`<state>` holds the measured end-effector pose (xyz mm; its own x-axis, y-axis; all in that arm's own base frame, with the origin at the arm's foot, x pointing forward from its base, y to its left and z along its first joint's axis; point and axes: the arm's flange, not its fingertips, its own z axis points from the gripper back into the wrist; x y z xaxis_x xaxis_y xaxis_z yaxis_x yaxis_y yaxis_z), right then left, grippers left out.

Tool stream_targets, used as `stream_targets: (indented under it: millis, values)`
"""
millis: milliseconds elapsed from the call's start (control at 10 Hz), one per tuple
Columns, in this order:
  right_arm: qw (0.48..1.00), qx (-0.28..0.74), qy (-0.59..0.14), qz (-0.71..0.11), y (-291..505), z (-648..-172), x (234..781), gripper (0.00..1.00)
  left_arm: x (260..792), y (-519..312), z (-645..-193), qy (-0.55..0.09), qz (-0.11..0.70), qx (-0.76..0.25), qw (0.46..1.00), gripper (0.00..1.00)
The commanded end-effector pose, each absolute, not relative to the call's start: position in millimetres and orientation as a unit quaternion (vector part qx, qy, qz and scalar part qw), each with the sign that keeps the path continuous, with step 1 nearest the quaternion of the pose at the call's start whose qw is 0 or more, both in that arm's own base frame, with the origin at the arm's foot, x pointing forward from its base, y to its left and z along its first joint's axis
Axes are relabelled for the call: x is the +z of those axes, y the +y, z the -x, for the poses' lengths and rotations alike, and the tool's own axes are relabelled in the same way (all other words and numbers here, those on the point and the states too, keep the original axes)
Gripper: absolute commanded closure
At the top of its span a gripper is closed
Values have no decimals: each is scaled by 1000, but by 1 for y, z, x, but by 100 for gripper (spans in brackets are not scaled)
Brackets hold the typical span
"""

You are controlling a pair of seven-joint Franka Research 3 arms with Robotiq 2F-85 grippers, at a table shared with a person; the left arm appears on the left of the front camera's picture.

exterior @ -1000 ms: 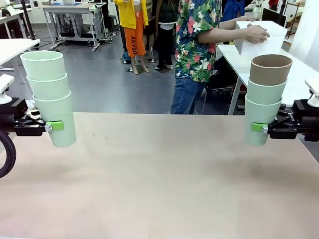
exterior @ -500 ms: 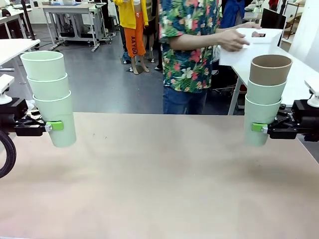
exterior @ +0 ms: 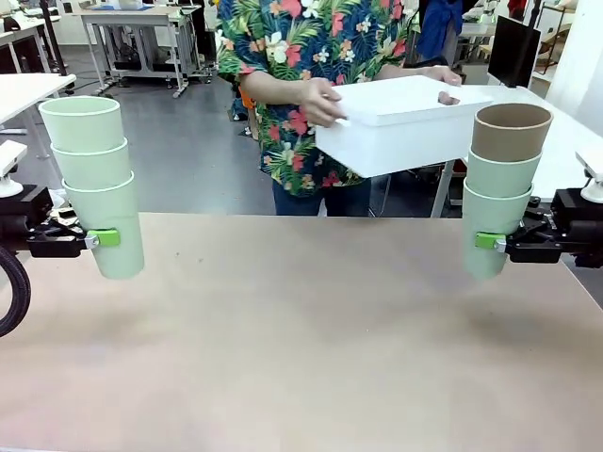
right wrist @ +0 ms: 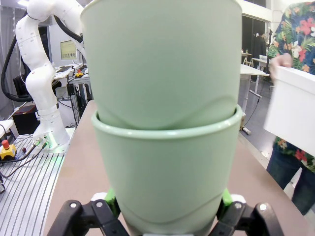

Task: Stack the cups and store them in the basket.
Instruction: Place the stack of Reusable plastic cups into the Pantry Basket.

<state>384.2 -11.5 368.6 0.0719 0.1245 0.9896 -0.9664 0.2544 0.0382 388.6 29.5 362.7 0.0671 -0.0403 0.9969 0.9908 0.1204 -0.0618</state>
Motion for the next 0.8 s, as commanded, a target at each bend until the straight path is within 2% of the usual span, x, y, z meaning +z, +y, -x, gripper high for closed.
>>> stream_targets:
  millis: [0,700]
  values:
    - [603,453,-513,-410,-11,-384,372,15,366,30,-388,-505,475,-464,551,13]
    - [603,453,-513,-410,-11,-384,372,15,366,30,-388,-505,475,-464,551,13]
